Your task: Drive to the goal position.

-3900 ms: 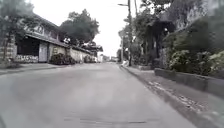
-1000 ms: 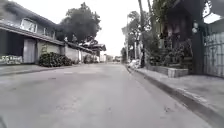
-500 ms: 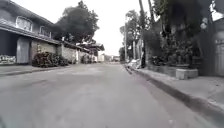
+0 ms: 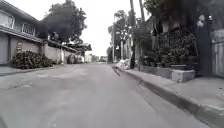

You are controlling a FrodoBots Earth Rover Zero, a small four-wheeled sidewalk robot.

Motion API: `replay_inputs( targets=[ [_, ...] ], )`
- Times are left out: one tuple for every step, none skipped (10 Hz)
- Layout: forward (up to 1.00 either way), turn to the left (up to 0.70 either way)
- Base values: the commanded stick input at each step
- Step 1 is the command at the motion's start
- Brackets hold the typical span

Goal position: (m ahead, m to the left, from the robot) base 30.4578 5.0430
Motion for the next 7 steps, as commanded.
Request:
replay_inputs(
  targets=[
    [1.00,0.00],
    [1.00,0.00],
    [1.00,0.00],
    [1.00,0.00],
    [1.00,0.00],
    [1.00,0.00],
    [1.00,0.00]
  ],
)
